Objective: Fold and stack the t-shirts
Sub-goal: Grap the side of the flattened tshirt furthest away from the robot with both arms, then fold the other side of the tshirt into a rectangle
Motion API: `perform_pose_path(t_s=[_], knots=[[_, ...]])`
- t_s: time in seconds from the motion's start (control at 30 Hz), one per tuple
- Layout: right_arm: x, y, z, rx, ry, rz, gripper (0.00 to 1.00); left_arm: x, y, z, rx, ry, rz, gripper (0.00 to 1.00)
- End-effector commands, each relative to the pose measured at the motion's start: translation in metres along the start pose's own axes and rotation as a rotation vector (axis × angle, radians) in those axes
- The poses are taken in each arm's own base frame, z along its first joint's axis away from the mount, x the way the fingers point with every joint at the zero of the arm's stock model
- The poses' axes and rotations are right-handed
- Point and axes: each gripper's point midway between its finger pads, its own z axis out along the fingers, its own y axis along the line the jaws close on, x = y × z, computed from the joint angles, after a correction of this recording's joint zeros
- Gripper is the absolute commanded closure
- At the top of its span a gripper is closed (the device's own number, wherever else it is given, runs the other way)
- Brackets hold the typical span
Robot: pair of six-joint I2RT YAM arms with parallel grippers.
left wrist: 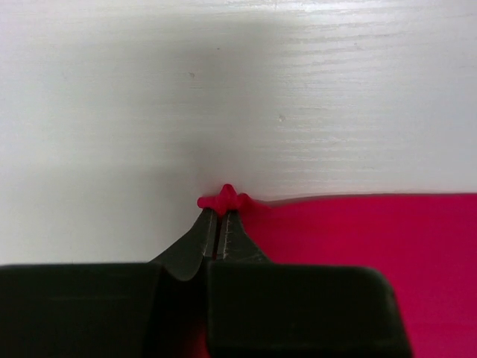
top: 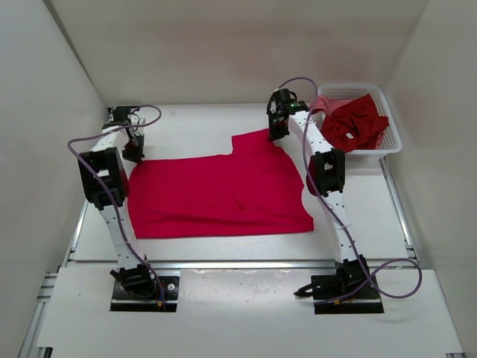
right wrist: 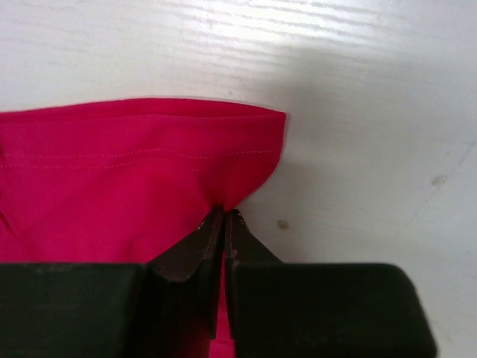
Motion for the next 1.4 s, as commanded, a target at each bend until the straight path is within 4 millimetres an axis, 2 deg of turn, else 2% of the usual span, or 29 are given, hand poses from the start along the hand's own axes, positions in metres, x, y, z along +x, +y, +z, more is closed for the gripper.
perform_pose_path(t_s=[0.0, 0.03, 0.07, 0.1, 0.13, 0.17, 0.2, 0.23, 0.27, 0.33, 0.37, 0.4, 0.43, 0.47, 0.5, 0.57, 0.6, 0.67, 0.7, 0.77, 0.83, 0.87, 0.9, 0.97, 1.0, 1.03, 1.17, 1.3, 1.37], knots=[[-0.030, -0.005, -0.063, -0.045, -0.069, 0.011, 1.00, -0.018, 0.006, -0.039, 0.017, -0.076, 0.014, 1.00], [-0.031, -0.006, -0.081, -0.038, -0.074, 0.015, 1.00, -0.023, 0.005, -0.049, 0.026, -0.105, 0.018, 1.00], [-0.020, -0.008, -0.081, -0.031, -0.038, 0.024, 1.00, -0.029, 0.008, -0.061, 0.016, -0.144, 0.027, 1.00], [-0.014, -0.003, -0.090, -0.051, -0.023, 0.017, 1.00, -0.029, 0.010, -0.072, 0.007, -0.174, 0.041, 1.00], [-0.012, 0.000, -0.100, -0.064, -0.020, 0.014, 1.00, -0.019, 0.003, -0.070, 0.018, -0.166, 0.068, 1.00], [-0.013, 0.010, -0.111, -0.095, -0.029, 0.006, 1.00, -0.016, -0.005, -0.077, 0.016, -0.189, 0.113, 1.00], [-0.009, 0.014, -0.111, -0.111, -0.018, -0.001, 1.00, -0.019, -0.002, -0.089, 0.003, -0.226, 0.132, 1.00], [-0.011, 0.020, -0.119, -0.132, -0.030, -0.005, 1.00, -0.006, -0.011, -0.086, 0.012, -0.202, 0.173, 1.00], [-0.009, 0.029, -0.126, -0.152, -0.029, -0.017, 1.00, -0.003, -0.015, -0.092, 0.010, -0.216, 0.199, 1.00], [-0.004, 0.031, -0.133, -0.165, -0.022, -0.012, 1.00, 0.004, -0.018, -0.100, 0.015, -0.224, 0.212, 1.00], [-0.007, 0.034, -0.144, -0.175, -0.039, -0.021, 1.00, 0.009, -0.018, -0.107, 0.014, -0.226, 0.227, 1.00], [0.002, 0.033, -0.142, -0.182, -0.012, -0.016, 1.00, 0.011, -0.018, -0.109, 0.010, -0.229, 0.230, 1.00], [0.011, 0.033, -0.148, -0.187, 0.007, -0.016, 1.00, 0.025, -0.018, -0.105, 0.012, -0.193, 0.240, 1.00], [0.014, 0.035, -0.160, -0.194, 0.001, -0.018, 1.00, 0.033, -0.019, -0.107, 0.007, -0.186, 0.268, 1.00], [0.033, 0.033, -0.151, -0.198, 0.054, -0.012, 1.00, 0.039, -0.019, -0.112, 0.001, -0.181, 0.287, 1.00], [0.066, 0.032, -0.163, -0.202, 0.105, -0.017, 1.00, 0.067, -0.025, -0.106, -0.012, -0.131, 0.376, 1.00], [0.073, 0.039, -0.165, -0.210, 0.105, -0.033, 1.00, 0.066, -0.022, -0.114, -0.043, -0.152, 0.400, 1.00], [0.098, 0.045, -0.174, -0.217, 0.116, -0.058, 0.99, 0.085, -0.027, -0.109, -0.038, -0.137, 0.427, 1.00], [0.097, 0.048, -0.180, -0.229, 0.089, -0.067, 1.00, 0.092, -0.024, -0.110, -0.063, -0.133, 0.433, 1.00], [0.116, 0.044, -0.183, -0.223, 0.104, -0.057, 1.00, 0.094, -0.012, -0.110, -0.105, -0.135, 0.405, 1.00], [0.122, 0.029, -0.183, -0.218, 0.087, -0.002, 1.00, 0.095, -0.006, -0.108, -0.119, -0.141, 0.371, 1.00], [0.131, 0.024, -0.187, -0.212, 0.092, 0.016, 1.00, 0.093, 0.000, -0.110, -0.130, -0.146, 0.350, 1.00], [0.128, 0.021, -0.194, -0.216, 0.058, 0.019, 1.00, 0.090, 0.004, -0.111, -0.139, -0.159, 0.340, 1.00], [0.147, 0.013, -0.194, -0.197, 0.089, 0.025, 1.00, 0.088, 0.004, -0.109, -0.145, -0.164, 0.335, 1.00], [0.148, 0.018, -0.195, -0.209, 0.080, -0.004, 1.00, 0.080, 0.004, -0.111, -0.161, -0.185, 0.344, 1.00], [0.158, 0.024, -0.191, -0.212, 0.104, -0.017, 1.00, 0.075, 0.003, -0.113, -0.170, -0.197, 0.360, 1.00], [0.166, 0.044, -0.187, -0.258, 0.104, -0.051, 1.00, 0.057, 0.002, -0.118, -0.191, -0.237, 0.379, 1.00], [0.169, 0.041, -0.180, -0.273, 0.068, 0.008, 1.00, 0.035, 0.009, -0.124, -0.244, -0.283, 0.376, 1.00], [0.157, 0.038, -0.179, -0.288, 0.018, 0.043, 1.00, 0.028, 0.014, -0.123, -0.263, -0.292, 0.371, 1.00]])
